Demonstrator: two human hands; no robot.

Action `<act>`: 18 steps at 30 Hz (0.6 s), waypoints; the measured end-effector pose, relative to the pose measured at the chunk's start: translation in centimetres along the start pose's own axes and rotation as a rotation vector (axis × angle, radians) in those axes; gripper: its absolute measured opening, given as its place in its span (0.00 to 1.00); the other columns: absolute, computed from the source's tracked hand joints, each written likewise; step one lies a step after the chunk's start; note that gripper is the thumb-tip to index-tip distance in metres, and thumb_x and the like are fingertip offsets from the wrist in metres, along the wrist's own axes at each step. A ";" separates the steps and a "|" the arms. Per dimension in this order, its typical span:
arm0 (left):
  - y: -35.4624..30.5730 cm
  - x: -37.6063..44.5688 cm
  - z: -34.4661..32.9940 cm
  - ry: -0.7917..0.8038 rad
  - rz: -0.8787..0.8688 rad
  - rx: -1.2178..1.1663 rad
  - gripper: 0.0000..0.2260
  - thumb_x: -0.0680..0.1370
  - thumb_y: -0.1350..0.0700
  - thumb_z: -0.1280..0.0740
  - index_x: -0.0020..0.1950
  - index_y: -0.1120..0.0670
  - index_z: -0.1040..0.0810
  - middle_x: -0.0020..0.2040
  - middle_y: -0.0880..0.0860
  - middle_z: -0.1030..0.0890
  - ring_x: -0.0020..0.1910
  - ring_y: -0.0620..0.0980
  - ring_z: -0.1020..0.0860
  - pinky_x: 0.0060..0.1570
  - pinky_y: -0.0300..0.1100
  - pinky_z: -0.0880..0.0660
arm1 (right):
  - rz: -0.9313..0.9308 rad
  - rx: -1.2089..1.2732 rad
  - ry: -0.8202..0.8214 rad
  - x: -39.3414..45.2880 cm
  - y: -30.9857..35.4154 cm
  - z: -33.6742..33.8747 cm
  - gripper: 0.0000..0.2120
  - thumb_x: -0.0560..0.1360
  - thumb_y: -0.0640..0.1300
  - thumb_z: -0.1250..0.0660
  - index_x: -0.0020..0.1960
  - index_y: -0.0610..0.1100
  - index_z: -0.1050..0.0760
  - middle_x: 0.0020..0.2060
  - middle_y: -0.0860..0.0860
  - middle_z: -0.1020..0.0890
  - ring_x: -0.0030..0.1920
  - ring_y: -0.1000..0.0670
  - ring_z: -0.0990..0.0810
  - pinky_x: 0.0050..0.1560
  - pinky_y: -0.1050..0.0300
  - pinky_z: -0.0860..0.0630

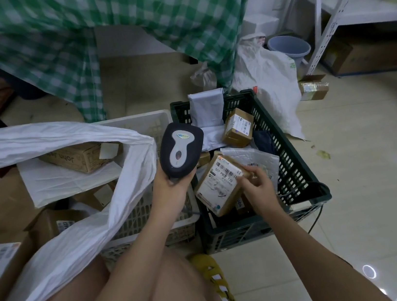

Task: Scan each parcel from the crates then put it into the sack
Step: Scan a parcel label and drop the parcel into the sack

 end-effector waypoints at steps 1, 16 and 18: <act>0.0 0.1 0.1 -0.001 0.003 -0.012 0.22 0.75 0.62 0.29 0.64 0.46 0.30 0.56 0.39 0.24 0.52 0.32 0.26 0.44 0.20 0.29 | 0.037 -0.026 -0.011 0.3 0.3 0.0 0.14 0.72 0.49 0.29 0.57 0.52 0.24 0.58 0.47 0.24 0.57 0.46 0.22 0.51 0.51 0.20; -0.1 1.0 0.8 -0.026 -0.016 0.025 0.24 0.74 0.60 0.28 0.68 0.51 0.30 0.63 0.46 0.23 0.59 0.40 0.26 0.48 0.23 0.30 | -0.140 -0.321 0.401 2.4 -2.1 -5.7 0.42 0.67 0.56 0.36 0.74 0.71 0.55 0.72 0.52 0.37 0.69 0.44 0.34 0.66 0.38 0.31; -0.2 1.0 0.7 -0.026 -0.014 0.015 0.23 0.74 0.60 0.28 0.66 0.49 0.30 0.61 0.45 0.24 0.58 0.40 0.27 0.45 0.22 0.29 | -0.193 -0.261 0.453 2.4 -1.5 -5.4 0.40 0.72 0.49 0.35 0.75 0.68 0.53 0.72 0.50 0.34 0.68 0.45 0.31 0.67 0.40 0.30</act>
Point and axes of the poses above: each hand's wrist, its own x-axis towards the middle knuckle, its own z-axis out of the back of the hand, y = z × x, the point moved 7 cm from there along x, towards the middle knuckle
